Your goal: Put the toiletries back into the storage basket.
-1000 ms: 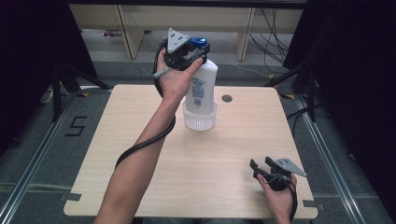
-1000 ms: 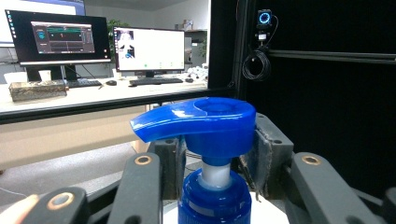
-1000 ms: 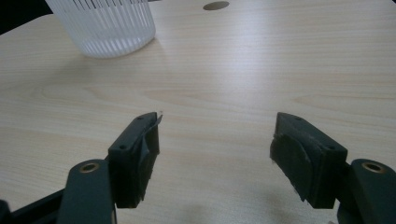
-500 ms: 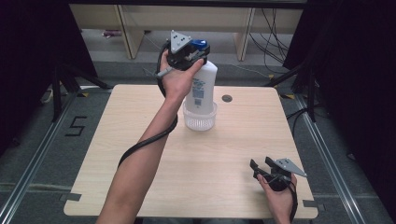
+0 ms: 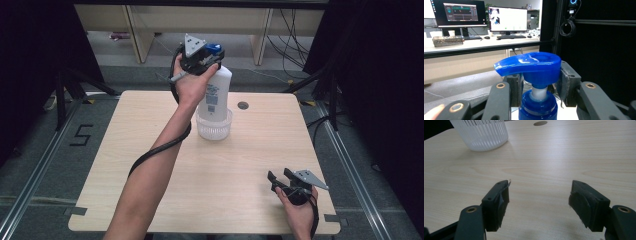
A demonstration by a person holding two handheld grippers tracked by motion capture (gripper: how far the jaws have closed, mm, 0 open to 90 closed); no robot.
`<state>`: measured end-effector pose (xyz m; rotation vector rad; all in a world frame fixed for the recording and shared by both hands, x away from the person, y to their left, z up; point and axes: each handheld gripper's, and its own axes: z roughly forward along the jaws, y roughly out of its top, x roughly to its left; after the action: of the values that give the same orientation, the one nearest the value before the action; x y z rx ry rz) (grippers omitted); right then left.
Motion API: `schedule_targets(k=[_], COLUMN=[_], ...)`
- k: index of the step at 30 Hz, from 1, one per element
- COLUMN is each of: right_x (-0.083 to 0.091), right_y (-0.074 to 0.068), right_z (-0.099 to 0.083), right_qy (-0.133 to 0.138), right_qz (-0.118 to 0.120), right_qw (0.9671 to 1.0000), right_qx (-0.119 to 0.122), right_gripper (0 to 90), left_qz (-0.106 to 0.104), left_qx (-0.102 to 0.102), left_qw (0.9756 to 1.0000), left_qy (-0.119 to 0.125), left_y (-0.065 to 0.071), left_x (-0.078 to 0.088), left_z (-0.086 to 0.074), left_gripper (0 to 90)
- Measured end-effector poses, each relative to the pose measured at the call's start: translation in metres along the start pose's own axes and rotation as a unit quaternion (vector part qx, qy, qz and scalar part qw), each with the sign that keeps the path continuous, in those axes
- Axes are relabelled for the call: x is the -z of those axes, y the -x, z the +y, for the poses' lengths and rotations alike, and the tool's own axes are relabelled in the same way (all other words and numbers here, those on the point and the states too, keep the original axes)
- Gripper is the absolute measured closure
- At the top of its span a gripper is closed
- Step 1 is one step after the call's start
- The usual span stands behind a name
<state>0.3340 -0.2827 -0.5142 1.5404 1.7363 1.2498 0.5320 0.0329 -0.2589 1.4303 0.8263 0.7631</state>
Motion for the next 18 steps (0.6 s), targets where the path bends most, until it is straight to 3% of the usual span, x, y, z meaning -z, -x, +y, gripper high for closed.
schedule_targets(k=[7, 8, 18], right_x=[0.000, 0.000, 0.001], right_y=[0.000, 0.003, 0.003], right_z=[0.000, 0.000, 0.001], right_qy=[0.001, 0.003, 0.001], right_qz=[-0.001, 0.002, 0.012], right_qw=[1.0000, 0.9999, 0.9998], right_qx=[-0.001, 0.017, 0.013], right_gripper=[32.3, 32.3, 32.3], left_qz=[0.000, 0.000, -0.002], left_qx=[0.002, 0.003, 0.007], left_qw=[1.0000, 0.9999, 0.9998], left_qy=[-0.008, -0.010, -0.018], left_y=[-0.001, -0.002, -0.003], left_x=[-0.004, -0.004, -0.007], left_z=[-0.007, -0.009, -0.017], left_gripper=[60.0, 60.0, 60.1])
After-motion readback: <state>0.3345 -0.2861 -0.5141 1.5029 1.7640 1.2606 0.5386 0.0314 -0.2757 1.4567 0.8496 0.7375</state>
